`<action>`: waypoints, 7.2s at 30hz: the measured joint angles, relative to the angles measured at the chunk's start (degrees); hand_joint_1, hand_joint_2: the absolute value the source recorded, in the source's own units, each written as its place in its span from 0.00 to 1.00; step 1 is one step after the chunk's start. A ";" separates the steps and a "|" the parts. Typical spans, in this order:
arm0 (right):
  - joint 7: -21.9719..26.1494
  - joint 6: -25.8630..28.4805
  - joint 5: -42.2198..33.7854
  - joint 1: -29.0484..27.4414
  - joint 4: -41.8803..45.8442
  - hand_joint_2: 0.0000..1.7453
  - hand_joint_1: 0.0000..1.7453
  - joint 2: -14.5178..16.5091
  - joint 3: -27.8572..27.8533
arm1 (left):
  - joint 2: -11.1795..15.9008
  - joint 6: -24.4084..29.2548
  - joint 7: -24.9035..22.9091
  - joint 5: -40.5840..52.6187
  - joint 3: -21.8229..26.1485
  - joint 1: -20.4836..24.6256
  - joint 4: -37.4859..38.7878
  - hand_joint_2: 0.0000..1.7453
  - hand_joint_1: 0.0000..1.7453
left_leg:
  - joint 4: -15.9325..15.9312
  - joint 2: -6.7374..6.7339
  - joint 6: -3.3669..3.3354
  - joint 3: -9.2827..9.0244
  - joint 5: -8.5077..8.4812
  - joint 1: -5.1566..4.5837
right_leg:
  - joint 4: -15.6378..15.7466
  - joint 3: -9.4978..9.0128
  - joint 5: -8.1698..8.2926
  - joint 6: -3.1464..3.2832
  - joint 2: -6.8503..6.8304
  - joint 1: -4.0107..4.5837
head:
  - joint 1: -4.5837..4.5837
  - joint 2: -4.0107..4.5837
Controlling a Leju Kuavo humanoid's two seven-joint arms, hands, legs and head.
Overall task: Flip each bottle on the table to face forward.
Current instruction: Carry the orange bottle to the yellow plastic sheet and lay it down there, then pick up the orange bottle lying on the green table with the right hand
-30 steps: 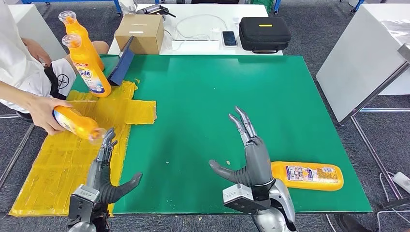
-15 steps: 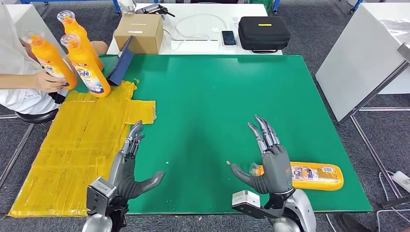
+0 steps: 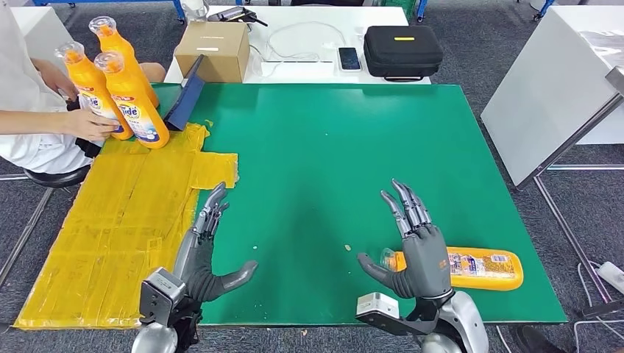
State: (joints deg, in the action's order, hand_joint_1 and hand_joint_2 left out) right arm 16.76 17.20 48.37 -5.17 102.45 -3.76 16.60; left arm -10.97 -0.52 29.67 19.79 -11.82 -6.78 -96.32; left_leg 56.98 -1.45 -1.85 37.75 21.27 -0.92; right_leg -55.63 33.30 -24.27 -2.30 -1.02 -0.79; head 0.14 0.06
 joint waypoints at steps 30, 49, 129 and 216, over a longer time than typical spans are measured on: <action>-2.31 -15.70 2.88 6.47 -18.24 1.00 0.00 -18.27 -11.32 | 0.02 0.36 -1.52 -3.26 -4.05 7.22 7.70 1.00 0.00 | 0.03 0.04 -0.15 0.04 -0.10 -0.08 | 0.00 -0.08 0.09 -0.13 -0.02 -0.03 | 0.03 0.00; 7.57 -22.28 -4.49 2.30 -15.76 1.00 0.00 -21.88 -9.59 | 0.02 0.55 -0.91 -4.47 -3.92 9.72 11.52 1.00 0.00 | 0.03 0.06 -0.16 0.05 -0.10 -0.10 | 0.00 -0.09 0.09 -0.13 -0.03 -0.05 | 0.02 0.00; -8.10 -18.33 8.41 7.61 -28.83 1.00 0.16 -24.72 -12.22 | 0.02 -0.28 -2.30 -5.37 -3.13 10.81 13.78 1.00 0.00 | 0.03 0.06 -0.19 0.06 -0.11 -0.11 | 0.00 -0.10 0.09 -0.14 -0.03 -0.07 | 0.04 0.01; 8.41 -4.77 -19.40 9.94 -21.21 1.00 1.00 16.22 -0.41 | -0.50 -4.11 -6.13 -6.52 -7.32 9.13 10.45 1.00 0.00 | -0.01 0.06 -0.21 0.22 -0.19 -0.07 | -0.03 0.28 0.11 -0.13 -0.05 -0.03 | -0.01 0.01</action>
State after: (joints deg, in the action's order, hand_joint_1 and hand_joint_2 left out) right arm 25.17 12.43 28.97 4.76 81.24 12.46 16.19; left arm -11.47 -4.64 23.54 13.27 -19.15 2.35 -85.88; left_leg 56.97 -1.40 -2.07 37.97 21.08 -0.98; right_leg -55.66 33.58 -24.15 -2.43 -1.07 -0.82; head 0.13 0.07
